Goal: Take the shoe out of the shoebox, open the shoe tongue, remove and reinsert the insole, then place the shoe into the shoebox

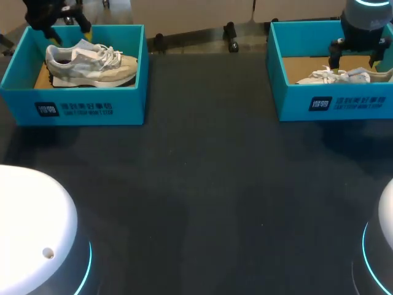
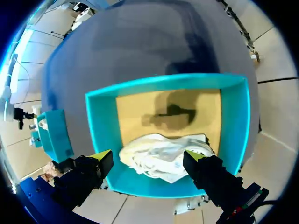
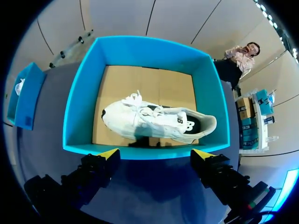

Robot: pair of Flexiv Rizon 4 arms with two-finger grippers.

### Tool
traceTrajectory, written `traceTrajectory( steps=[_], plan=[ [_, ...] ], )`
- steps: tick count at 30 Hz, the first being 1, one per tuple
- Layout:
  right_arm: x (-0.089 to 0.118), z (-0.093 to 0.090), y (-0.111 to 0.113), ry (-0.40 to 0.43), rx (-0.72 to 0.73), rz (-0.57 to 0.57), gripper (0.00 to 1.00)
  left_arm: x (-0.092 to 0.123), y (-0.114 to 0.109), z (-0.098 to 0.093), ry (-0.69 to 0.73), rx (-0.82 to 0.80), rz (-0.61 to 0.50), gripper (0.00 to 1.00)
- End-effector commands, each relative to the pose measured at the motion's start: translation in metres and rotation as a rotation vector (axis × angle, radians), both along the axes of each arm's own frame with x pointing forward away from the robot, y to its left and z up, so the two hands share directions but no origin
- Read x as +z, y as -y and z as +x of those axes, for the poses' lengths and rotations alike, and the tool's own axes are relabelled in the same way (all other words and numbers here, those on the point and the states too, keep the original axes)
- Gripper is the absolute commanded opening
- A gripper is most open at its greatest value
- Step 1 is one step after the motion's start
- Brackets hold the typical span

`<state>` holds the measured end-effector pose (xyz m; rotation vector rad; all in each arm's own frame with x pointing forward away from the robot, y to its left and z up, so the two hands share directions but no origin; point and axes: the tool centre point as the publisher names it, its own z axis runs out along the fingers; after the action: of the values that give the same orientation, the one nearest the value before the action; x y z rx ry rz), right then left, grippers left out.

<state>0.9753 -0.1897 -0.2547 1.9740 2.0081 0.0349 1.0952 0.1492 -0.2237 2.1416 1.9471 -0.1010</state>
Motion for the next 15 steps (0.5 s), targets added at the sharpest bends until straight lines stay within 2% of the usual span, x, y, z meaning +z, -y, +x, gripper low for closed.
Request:
traceTrajectory(
  steps=[1, 15],
  plan=[
    [0.0, -0.001, 0.0, 0.002, 0.0, 0.001, 1.0, -0.008, -0.008, 0.015, 0.001, -0.024, 0.054, 1.0],
    [0.0, -0.001, 0.0, 0.002, 0.0, 0.001, 1.0, -0.019, -0.052, 0.054, 0.04, 0.018, 0.154, 1.0]
  ],
)
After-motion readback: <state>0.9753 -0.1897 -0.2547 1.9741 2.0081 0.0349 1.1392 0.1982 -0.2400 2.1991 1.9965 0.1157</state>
